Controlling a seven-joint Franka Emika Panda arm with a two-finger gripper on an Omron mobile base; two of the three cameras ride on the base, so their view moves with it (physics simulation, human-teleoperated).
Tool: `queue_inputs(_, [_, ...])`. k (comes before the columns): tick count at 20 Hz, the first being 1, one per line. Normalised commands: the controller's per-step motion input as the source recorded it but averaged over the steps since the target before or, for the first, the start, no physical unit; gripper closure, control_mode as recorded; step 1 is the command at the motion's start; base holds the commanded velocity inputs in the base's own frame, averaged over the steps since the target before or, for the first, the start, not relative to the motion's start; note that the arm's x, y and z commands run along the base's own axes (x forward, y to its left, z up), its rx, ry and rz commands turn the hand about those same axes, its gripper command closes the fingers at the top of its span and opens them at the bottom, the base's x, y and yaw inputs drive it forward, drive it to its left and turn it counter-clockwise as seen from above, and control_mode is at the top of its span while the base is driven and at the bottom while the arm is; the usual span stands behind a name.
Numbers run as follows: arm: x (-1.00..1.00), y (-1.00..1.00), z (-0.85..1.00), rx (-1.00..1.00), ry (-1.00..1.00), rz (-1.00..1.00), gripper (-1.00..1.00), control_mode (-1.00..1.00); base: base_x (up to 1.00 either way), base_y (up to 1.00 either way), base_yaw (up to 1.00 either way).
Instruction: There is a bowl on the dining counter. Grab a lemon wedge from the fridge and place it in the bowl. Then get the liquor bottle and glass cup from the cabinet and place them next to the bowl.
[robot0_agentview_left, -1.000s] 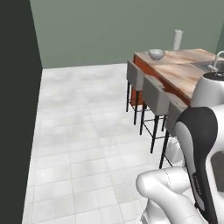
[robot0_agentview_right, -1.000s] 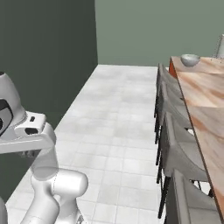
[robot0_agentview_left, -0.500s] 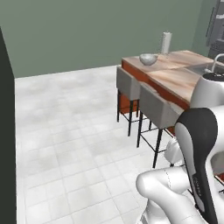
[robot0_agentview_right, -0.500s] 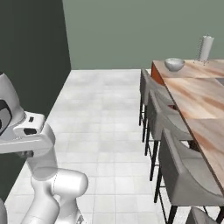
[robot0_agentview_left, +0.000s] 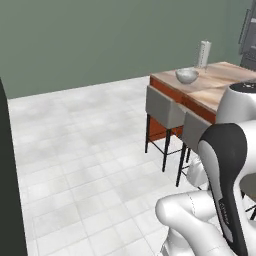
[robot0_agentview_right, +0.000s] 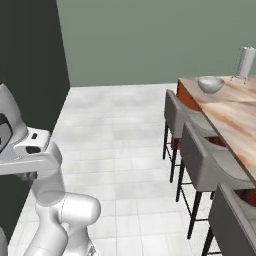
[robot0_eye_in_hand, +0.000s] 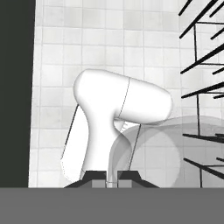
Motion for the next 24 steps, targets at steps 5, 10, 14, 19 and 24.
queue_inputs(5, [0.00,0.00,0.00,0.00,0.00,0.00,1.00,1.00,1.00,0.62,-0.19])
queue_inputs(10, [0.00,0.00,0.00,0.00,0.00,0.00,1.00,1.00,1.00,0.59,-0.22])
queue_inputs(14, [0.00,0.00,0.00,0.00,0.00,0.00,1.00,1.00,1.00,0.60,-0.24])
queue_inputs(19, [0.00,0.00,0.00,0.00,0.00,0.00,1.00,1.00,1.00,0.57,-0.26])
queue_inputs(24, [0.00,0.00,0.00,0.00,0.00,0.00,1.00,1.00,0.94,0.54,-0.33])
